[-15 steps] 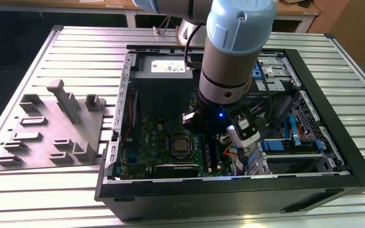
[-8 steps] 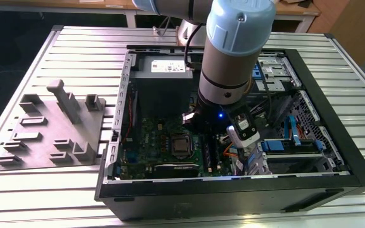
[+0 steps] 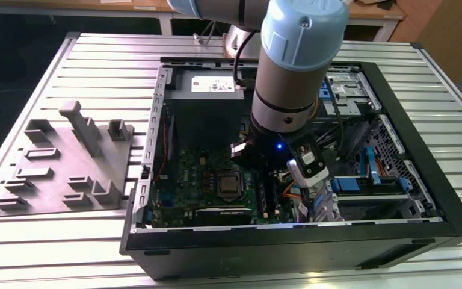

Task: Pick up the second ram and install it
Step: 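Insert the second ram into the second slot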

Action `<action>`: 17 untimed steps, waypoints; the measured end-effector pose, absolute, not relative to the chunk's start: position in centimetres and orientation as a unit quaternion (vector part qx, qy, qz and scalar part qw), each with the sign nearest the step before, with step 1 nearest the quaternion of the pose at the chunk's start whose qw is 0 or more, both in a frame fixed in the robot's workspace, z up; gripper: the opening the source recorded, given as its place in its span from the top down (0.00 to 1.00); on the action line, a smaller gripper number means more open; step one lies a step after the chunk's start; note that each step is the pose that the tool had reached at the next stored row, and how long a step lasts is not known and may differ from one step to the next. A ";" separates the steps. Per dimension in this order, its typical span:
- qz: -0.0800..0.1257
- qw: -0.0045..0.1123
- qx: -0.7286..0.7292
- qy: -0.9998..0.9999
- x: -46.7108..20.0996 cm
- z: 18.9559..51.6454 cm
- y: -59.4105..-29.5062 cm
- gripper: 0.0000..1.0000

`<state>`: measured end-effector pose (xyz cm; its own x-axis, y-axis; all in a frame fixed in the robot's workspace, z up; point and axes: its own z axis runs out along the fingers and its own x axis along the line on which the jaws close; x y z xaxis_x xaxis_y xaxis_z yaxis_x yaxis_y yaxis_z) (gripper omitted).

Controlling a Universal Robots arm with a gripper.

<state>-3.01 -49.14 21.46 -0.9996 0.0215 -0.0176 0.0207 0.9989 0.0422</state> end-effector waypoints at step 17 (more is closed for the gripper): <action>0.021 0.009 0.011 1.000 -3.0 22.7 -49.1 0.75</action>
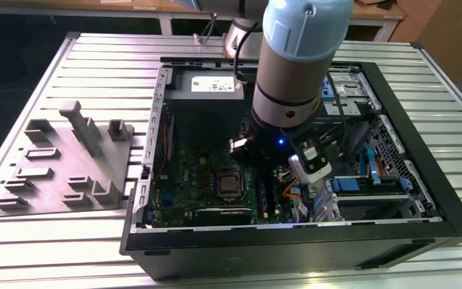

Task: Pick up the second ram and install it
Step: 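Insert the second ram into the second slot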

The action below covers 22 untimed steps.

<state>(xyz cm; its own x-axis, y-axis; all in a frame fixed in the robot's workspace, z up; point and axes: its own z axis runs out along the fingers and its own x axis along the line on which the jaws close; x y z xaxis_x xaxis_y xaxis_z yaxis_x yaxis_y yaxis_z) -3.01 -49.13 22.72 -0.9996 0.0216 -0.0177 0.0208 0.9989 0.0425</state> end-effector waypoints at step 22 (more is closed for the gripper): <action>0.021 0.009 0.011 1.000 -3.0 26.1 -49.1 0.75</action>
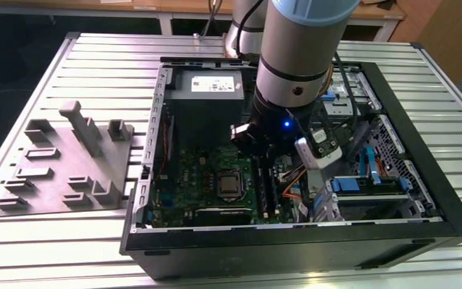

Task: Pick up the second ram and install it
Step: 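Insert the second ram into the second slot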

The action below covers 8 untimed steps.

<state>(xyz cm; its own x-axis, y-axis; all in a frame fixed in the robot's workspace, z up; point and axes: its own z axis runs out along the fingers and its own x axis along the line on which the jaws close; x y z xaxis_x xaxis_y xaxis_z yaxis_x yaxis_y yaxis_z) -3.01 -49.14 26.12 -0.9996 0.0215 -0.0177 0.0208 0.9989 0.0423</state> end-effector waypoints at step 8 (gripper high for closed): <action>0.021 0.009 0.011 1.000 -3.0 26.2 -49.1 0.90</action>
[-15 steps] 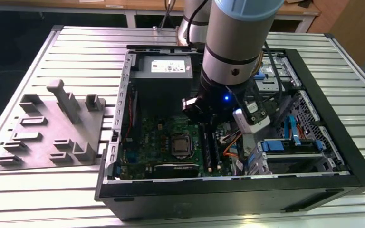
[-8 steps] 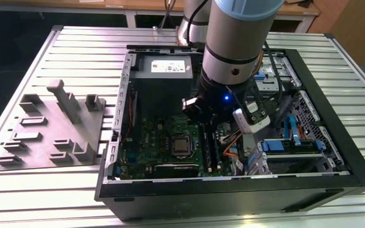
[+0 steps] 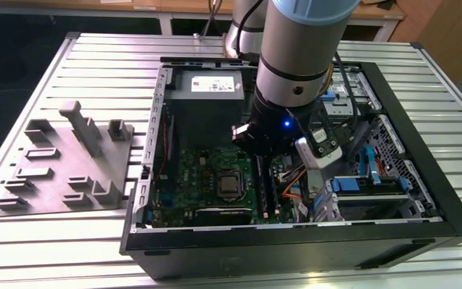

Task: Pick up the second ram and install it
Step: 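Insert the second ram into the second slot, then press down the second ram until it locks into place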

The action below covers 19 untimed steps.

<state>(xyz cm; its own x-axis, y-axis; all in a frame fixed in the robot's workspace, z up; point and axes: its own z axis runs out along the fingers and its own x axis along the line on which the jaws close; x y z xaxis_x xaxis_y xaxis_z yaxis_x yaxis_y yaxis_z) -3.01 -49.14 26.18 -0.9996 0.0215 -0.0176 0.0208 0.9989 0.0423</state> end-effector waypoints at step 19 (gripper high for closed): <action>0.022 0.009 0.011 1.000 -3.0 26.4 -48.5 0.90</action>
